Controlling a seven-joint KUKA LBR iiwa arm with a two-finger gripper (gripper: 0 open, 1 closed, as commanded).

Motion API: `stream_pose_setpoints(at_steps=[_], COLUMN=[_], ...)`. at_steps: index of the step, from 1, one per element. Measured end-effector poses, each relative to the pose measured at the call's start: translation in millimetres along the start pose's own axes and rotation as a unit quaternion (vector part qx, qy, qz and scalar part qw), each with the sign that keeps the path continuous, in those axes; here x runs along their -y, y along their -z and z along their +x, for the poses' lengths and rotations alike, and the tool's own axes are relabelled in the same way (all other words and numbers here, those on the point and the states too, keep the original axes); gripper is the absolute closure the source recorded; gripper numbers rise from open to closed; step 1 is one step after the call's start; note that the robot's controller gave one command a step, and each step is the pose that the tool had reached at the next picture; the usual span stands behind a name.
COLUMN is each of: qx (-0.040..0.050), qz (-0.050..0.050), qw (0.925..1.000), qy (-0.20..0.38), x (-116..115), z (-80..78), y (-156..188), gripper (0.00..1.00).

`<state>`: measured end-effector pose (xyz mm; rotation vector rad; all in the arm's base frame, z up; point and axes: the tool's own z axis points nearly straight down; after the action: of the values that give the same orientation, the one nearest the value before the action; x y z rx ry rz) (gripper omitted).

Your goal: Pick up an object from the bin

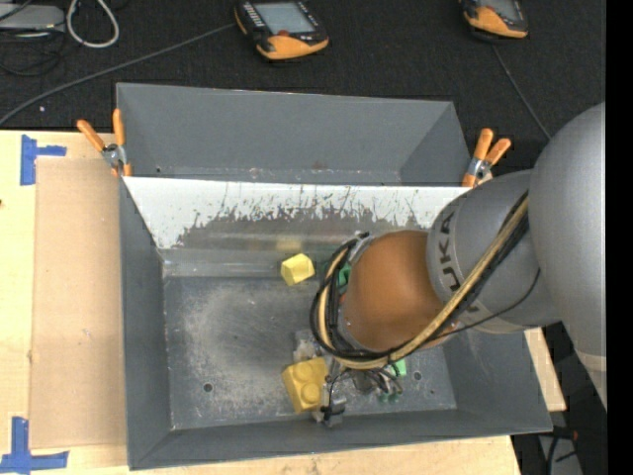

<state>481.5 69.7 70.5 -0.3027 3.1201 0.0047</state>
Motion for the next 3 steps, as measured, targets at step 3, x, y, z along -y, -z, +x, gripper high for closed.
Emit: stream_pose_setpoints(at_steps=[3], qx=[-0.0027], qz=[0.000], qw=[1.0000], qy=[0.000], x=[-1], z=[1.0], y=[58], gripper=[1.00])
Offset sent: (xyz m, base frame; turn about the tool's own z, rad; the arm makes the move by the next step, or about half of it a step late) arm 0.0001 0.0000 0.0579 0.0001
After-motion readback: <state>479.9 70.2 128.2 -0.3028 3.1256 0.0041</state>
